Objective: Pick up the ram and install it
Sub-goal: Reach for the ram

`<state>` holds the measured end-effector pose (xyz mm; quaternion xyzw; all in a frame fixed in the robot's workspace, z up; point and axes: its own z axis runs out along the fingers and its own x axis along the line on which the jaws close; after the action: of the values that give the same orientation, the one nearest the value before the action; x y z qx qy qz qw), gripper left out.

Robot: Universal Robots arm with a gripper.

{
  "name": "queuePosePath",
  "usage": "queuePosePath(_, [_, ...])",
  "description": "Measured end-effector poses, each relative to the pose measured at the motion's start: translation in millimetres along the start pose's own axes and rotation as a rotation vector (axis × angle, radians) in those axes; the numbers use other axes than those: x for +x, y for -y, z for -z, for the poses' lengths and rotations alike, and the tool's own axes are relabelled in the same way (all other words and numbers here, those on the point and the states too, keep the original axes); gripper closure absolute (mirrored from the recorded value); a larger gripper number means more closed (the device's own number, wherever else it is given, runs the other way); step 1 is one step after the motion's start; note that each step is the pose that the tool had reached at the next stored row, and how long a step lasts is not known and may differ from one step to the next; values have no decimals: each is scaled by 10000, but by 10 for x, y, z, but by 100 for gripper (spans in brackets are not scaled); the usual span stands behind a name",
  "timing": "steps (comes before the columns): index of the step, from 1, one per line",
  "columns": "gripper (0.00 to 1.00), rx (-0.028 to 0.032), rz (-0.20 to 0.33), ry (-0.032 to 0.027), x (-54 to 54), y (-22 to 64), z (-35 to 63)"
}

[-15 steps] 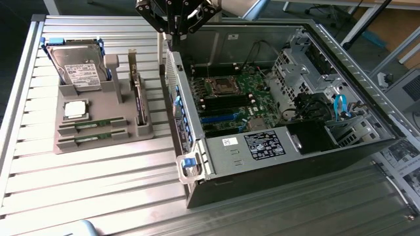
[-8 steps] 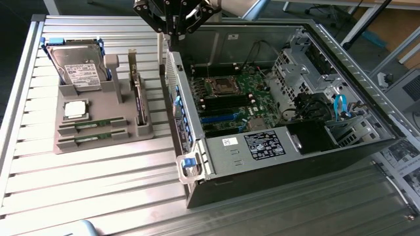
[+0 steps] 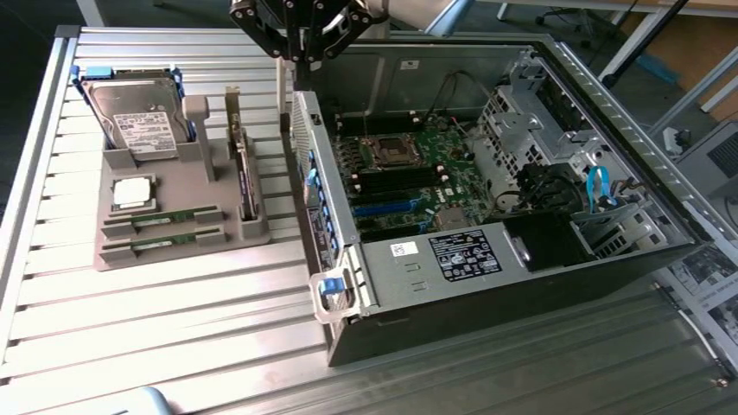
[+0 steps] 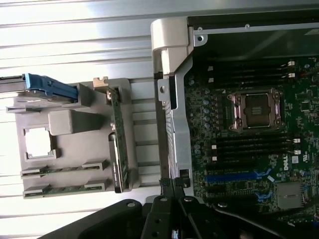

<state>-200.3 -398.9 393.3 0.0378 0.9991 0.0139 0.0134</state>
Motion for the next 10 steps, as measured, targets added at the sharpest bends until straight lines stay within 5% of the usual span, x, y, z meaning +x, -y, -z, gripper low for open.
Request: queuePosePath(10, [90,8,0,1,47,4,1])
